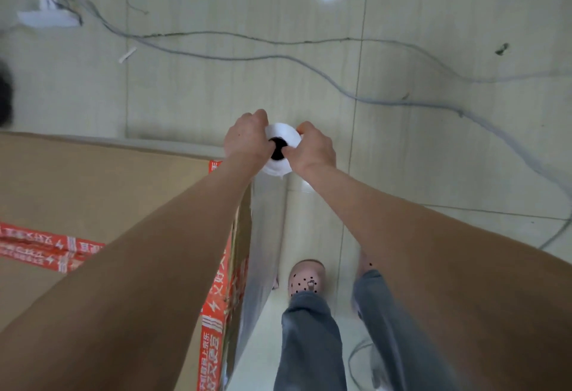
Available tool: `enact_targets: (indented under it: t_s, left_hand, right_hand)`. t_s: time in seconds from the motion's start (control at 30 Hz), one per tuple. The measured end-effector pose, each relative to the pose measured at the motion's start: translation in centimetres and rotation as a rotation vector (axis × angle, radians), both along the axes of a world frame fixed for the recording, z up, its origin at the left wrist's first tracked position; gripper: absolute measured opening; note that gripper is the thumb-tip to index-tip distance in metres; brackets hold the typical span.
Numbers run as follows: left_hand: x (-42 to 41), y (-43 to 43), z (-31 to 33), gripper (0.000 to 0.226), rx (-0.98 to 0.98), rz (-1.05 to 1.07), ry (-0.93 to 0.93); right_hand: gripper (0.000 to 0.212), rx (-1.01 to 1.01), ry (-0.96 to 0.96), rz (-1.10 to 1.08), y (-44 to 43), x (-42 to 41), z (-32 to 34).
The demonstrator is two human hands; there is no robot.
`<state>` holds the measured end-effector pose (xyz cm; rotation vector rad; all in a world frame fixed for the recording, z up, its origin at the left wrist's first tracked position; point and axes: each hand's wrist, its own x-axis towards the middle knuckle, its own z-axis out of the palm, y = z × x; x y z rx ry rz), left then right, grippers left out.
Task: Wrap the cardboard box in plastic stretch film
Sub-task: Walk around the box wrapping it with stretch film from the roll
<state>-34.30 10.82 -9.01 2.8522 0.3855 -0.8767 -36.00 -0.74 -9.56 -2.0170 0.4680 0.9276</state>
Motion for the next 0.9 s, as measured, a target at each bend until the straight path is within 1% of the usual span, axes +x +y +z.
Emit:
enact_targets:
  t_s: [0.1,0.2,0.3,0.37,0.43,0.5,0.6,0.63,0.77,0.9]
  left_hand:
    - [0.6,0.0,0.0,0.032,-0.018,-0.022,0.023]
    - [1.0,-0.4,0.0,0.029,-0.036,-0.065,0.03]
    - [1.3,-0.8,0.2,0.027,-0.057,-0.081,-0.002]
    - [1.8,-0.8,0.2,0.028,-0.084,-0.052,-0.023]
    - [3.0,-0.8,0.1,0.028,-0.11,-0.024,-0.05]
    - [4.0,-0.6,0.1,0.027,-0.121,0.012,-0.053]
    - [4.8,0.4,0.1,0.029,-0.131,0.089,-0.029]
    - [5.0,0.7,0.1,0.029,-0.134,0.111,-0.021]
    - [5.5,1.7,0.3,0.03,-0.122,0.13,0.001]
    - [6.6,2.3,0.0,0.025,-0.073,-0.049,-0.04]
  right_hand:
    - [0.035,-0.031,0.014,0.055,0.2,0.8,0.2]
    - [0.037,-0.079,-0.037,0.132,0.2,1.3,0.5]
    - [0.039,-0.15,-0.132,0.304,0.4,2.8,1.0]
    - [0.038,-0.195,-0.199,0.438,0.6,4.3,1.2]
    - [0.036,-0.255,-0.269,0.528,0.7,5.7,1.0]
    - [0.036,-0.319,-0.293,0.507,0.5,6.4,0.7]
    - [0.041,-0.334,-0.208,0.311,0.7,6.6,0.7]
    - [0.041,-0.332,-0.182,0.289,0.9,6.6,0.6]
    - [0.032,-0.342,-0.161,0.337,2.5,7.8,0.6]
    - [0.032,-0.355,-0.203,0.457,3.9,9.3,0.5]
